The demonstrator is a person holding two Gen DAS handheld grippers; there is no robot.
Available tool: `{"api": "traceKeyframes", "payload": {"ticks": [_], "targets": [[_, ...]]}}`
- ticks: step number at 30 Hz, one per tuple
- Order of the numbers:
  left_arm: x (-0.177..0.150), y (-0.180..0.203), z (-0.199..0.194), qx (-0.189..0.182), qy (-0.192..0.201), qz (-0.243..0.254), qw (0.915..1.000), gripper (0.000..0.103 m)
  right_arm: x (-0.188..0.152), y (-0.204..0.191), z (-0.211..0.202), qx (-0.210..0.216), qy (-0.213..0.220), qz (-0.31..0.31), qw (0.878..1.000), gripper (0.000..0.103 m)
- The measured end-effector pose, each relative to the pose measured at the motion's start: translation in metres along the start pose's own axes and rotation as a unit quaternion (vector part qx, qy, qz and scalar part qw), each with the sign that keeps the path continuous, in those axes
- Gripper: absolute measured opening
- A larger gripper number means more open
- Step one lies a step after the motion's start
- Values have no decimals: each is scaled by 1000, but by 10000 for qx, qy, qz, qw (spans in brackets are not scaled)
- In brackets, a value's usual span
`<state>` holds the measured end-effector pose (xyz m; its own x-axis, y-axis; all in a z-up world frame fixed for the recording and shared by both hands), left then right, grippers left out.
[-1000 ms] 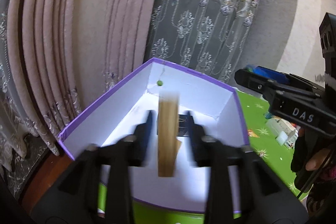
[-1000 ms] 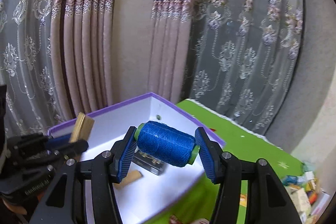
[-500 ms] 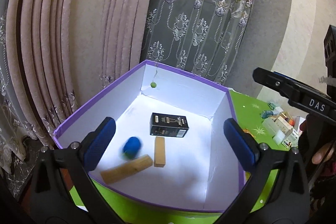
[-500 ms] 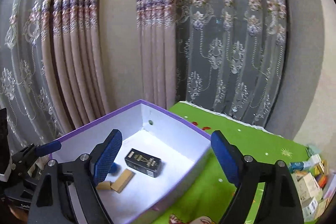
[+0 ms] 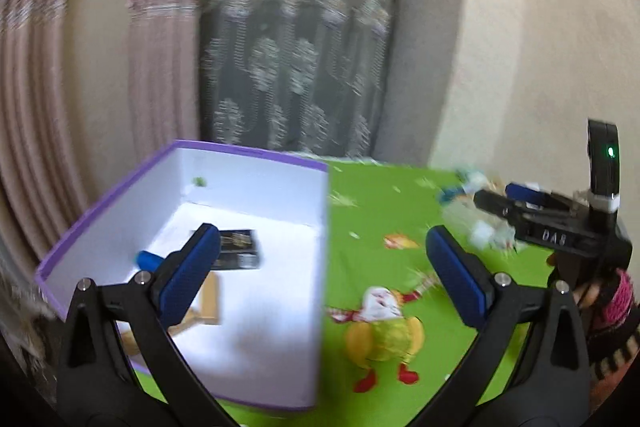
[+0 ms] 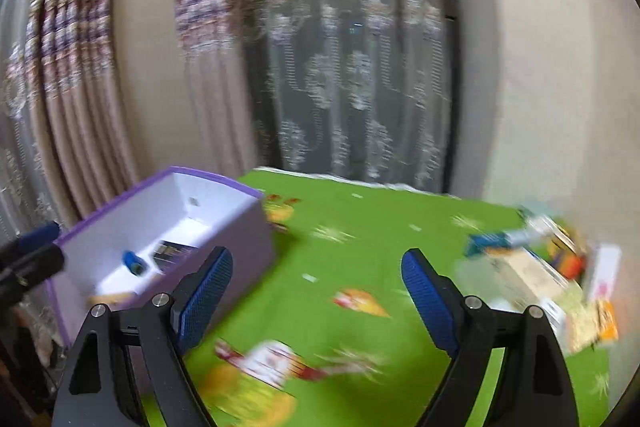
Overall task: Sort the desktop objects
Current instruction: 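Grasp a white barcode box with the left gripper while the right grasps a yellow medicine box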
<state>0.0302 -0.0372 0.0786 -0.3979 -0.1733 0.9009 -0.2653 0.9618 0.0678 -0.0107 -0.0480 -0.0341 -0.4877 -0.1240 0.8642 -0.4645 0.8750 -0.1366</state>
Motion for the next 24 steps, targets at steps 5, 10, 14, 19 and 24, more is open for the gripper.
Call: {"api": "traceKeyframes", "payload": {"ticks": [5,10,14,19,24], "targets": [[-30,69,45,-568,-741,438,9947,102,-33,97,-27,-570,-89,638,9963,87],[-56,142,100,-1124,-1334,808,9814,102,-68,203,-54,-1154,-248,1645,9793,87],[-49,220,139,-1638,-1084,1441,9699,102,-84,268,-70,-1446,-140,2583,9551,87],[-44,286,176,-1763,-915,1993,9596,102,-94,299,-82,-1541,-6,2914,9441,87],[-41,324,208,-1592,-868,2316,9557,102,-98,305,-88,-1618,-64,2874,9440,87]]}}
Point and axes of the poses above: each gripper's, at about its wrist camera, not at the fingertips, and z roughly the way its jaws point, y to its right, x to its top, the point moved 10 cm from there along z, roughly the way its jaws point, and after that the axes turned 4 degrees about z, right-handed, at the moved point
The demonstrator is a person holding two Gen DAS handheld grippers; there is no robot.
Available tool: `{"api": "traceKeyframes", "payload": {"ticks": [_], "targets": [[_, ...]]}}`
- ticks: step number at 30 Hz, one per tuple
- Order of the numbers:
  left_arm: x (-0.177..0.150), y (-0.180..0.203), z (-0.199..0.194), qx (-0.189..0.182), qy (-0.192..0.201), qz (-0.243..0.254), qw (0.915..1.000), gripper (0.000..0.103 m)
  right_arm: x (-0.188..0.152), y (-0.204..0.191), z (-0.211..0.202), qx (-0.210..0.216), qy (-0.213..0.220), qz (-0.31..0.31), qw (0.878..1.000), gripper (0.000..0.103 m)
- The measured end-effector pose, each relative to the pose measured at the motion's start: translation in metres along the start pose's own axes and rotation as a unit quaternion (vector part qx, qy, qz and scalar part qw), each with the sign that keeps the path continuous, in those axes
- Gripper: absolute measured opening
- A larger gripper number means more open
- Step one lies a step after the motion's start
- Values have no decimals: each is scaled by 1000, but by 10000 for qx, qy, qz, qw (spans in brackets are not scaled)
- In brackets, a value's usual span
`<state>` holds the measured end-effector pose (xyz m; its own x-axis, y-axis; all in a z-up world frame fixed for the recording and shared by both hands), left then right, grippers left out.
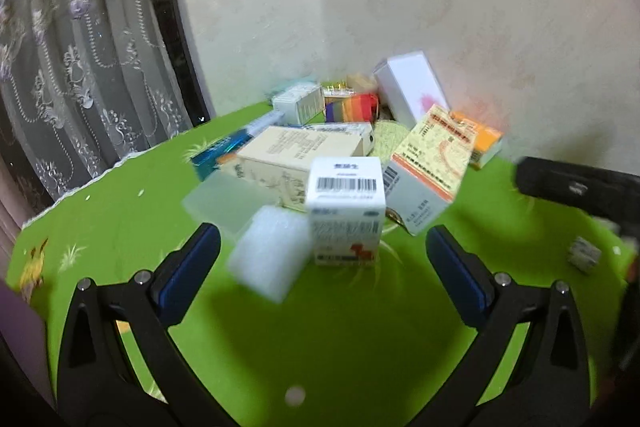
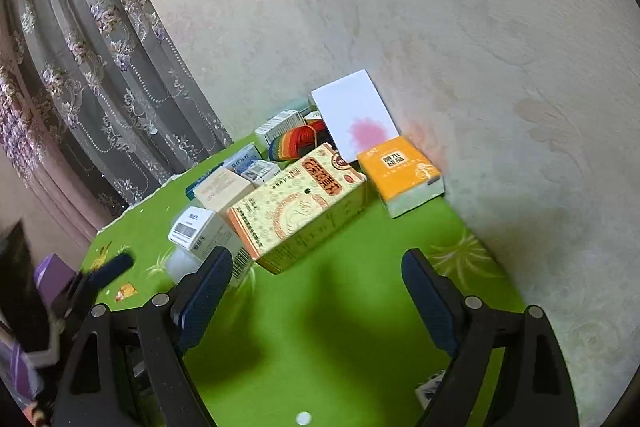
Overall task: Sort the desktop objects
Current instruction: 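Grasp a white barcode box with the left gripper while the right grasps a yellow medicine box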
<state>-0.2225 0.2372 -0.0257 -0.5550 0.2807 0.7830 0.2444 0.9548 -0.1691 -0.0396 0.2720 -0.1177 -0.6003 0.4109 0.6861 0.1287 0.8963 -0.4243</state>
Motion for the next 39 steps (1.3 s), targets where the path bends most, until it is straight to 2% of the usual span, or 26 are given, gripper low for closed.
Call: {"api": "traceKeyframes", "payload": {"ticks": [3,4,5,6,8,11,15,19,22,24,25,26,28,31,34,37,39], "targets": [[12,3,11,14,54,31,10000,88,-3,-1,0,39,-45,8,10000,87],[13,4,15,23,37,67,10000,79,-4,-2,2,39,-72,-7,10000,87],[13,4,18,19,-44,104,9999,54,-5,-3,6,51,-108,11,9999,87],[9,6,24,-132,-205,114,9996,45,-4,-5,8,68,-132,59,9999,87],[2,2,22,-320,-268,-116,9991,43,-4,-6,15,90,-213,276,9994,87],[-8,-5,3,-320,-123,-229,9991,43,-3,-10,30,187,-369,727,9965,87],[-27,-13,-25,-356,7,-416,9985,43,7,-12,50,285,-354,1657,9851,91],[-48,-23,-52,-413,68,-575,9975,44,16,-15,72,-60,-337,2125,9766,94],[-60,-29,-69,-400,147,-583,9974,44,12,-2,85,-678,-298,2362,9689,95],[-71,-34,-81,-460,138,-666,9966,44,14,0,85,-945,-137,2116,9727,94],[-73,-38,-85,-476,152,-712,9962,44,13,-1,86,-1078,-168,1920,9753,87],[-78,-42,-93,-490,183,-770,9957,44,12,-5,86,-1069,-167,1712,9793,84],[-87,-51,-104,-541,246,-905,9941,44,10,-14,79,-818,-147,1386,9869,69],[-100,-71,-115,-572,269,-1227,9904,44,7,-22,59,-968,-83,804,9920,57],[-117,-87,-117,-464,208,-1390,9890,44,-1,-28,35,-695,62,578,9959,55],[-130,-99,-119,-535,155,-1690,9840,44,-12,-47,23,-621,32,211,9978,55],[-130,-105,-122,-424,197,-1676,9847,44,-17,-60,18,-591,15,-12,9982,55]]}}
Point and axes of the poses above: each gripper's, at about its wrist camera, not at the fingertips, and z roughly the way its jaws point, y to its right, x to its top, the point moved 10 cm from there along z, roughly the way its jaws point, and after that the axes turned 4 degrees about z, right-handed, at the moved point
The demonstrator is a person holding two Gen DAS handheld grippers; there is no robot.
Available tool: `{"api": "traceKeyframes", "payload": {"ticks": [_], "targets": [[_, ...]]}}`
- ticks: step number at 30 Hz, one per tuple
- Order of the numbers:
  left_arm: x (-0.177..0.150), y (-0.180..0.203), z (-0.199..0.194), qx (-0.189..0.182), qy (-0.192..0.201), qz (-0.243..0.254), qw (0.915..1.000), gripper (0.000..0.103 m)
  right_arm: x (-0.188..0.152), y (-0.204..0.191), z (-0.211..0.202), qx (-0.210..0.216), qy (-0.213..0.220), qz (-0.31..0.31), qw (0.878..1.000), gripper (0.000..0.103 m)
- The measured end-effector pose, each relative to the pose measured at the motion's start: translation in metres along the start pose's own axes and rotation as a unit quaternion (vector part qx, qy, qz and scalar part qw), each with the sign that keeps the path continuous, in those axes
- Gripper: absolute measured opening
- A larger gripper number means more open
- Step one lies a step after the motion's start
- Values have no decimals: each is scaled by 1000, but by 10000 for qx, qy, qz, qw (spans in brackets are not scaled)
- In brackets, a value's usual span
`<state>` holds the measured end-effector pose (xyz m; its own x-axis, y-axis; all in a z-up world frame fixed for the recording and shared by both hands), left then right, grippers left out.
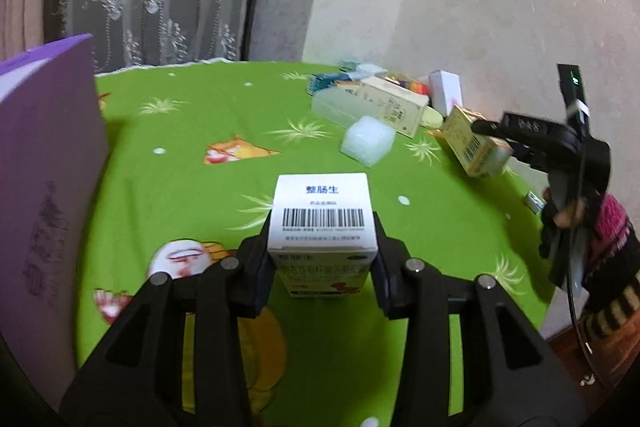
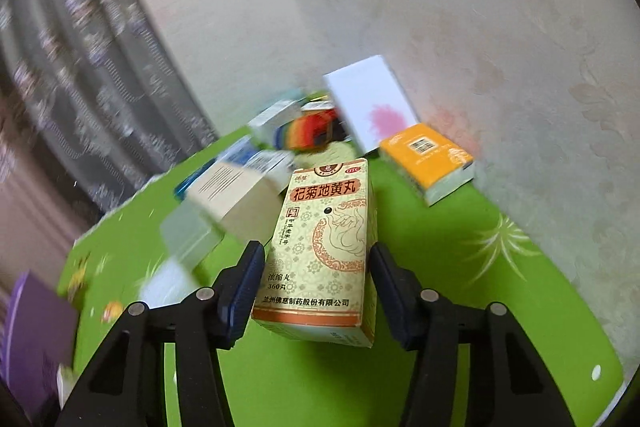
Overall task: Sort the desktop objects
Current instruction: 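Grasp a white barcode box with the left gripper while the right grasps a yellow medicine box, then drop the white box and yellow medicine box into the purple box with both grippers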
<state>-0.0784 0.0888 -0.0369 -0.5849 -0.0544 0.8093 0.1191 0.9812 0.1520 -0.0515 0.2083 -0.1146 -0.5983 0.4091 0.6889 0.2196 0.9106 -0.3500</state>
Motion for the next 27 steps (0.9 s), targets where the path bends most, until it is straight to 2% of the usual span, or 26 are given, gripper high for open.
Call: {"api": "traceKeyframes", "payload": {"ticks": [7,12,21,27], "targets": [[2,-9,-20,56,183,-92,9998,44,-29,-24,-29,282,-61,-655,9974,55],[18,-7,-43,85,449,-78,9989,44,-33,-48,-49,649,81,-880,9940,55],[51,-6,-99,304,1044,16,9941,44,-26,-116,-84,1336,408,-1230,9825,55],[67,-23,-132,671,1320,-104,9889,44,-24,-183,-107,1934,590,-1648,9654,55]]}}
Point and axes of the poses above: each gripper's, at about its wrist camera, not at the fingertips, and z roughly the way its jaws point, y to its right, x to its top, the point moved 10 cm from there along z, roughly the way its jaws point, and after that the axes turned 4 degrees about z, right-handed, at the moved point
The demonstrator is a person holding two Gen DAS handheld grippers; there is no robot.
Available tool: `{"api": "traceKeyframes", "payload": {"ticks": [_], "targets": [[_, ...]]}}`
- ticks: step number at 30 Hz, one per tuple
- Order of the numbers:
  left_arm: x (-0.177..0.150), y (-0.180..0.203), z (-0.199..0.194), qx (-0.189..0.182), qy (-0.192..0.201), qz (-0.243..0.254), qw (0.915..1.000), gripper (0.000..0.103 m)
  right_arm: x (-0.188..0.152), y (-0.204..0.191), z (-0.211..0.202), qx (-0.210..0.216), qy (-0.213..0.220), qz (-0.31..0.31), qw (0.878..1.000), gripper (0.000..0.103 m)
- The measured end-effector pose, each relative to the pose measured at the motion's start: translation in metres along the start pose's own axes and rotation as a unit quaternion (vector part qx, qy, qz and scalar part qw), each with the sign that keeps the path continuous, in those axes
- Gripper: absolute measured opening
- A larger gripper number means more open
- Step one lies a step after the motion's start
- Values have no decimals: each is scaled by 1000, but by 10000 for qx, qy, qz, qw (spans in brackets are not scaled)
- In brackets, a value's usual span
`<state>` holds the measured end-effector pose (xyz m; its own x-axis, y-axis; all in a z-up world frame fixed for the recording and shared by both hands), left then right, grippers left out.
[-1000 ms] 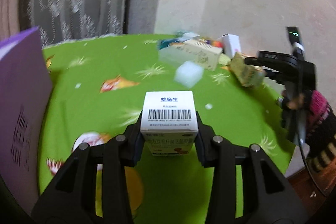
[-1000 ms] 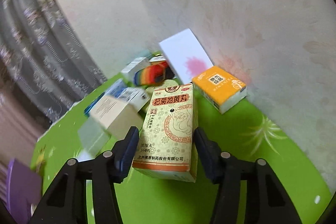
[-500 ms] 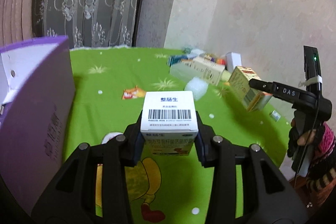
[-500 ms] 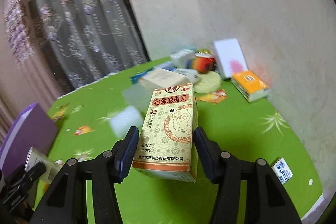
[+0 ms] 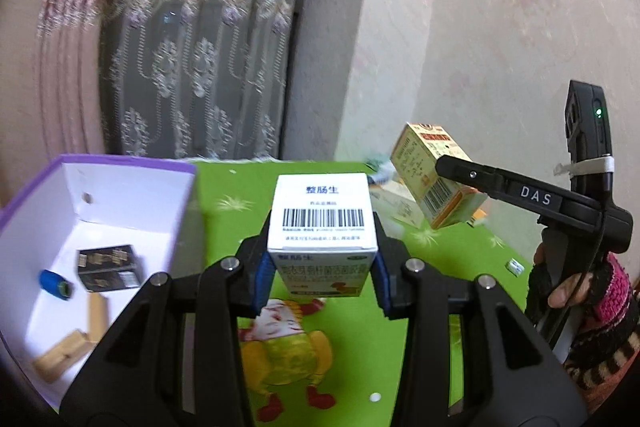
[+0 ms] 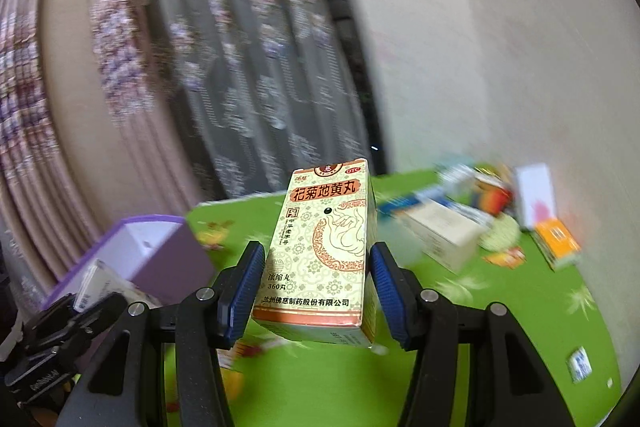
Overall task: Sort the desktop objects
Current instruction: 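Drop the white box and yellow medicine box into the purple box with both grippers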
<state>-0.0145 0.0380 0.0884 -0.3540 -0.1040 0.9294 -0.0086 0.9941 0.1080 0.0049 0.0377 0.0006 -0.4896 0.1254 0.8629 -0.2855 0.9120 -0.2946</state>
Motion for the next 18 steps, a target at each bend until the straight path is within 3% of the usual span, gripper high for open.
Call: {"api": "traceKeyframes", "payload": {"ticks": [11,18], "targets": [[13,-88,-42,1003,250,-311,9942,44,16,-138,29,1093,37,-995,9890,55],[-2,-144,-70,1418,307,-683,9871,44,14,-195,48,1444,-4,-1483,9783,55]]}}
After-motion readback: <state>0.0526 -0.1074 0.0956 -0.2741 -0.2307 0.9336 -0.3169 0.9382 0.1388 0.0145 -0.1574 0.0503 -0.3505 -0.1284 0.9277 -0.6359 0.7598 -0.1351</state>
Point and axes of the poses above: each gripper's, at about its wrist camera, not at the fingertips, and z roughly the way its jaws point, y to its right, x to its top, the point moved 10 cm from there along z, roughly the way its jaws point, and after that the axes turned 4 degrees about z, right-handed, at the moved point
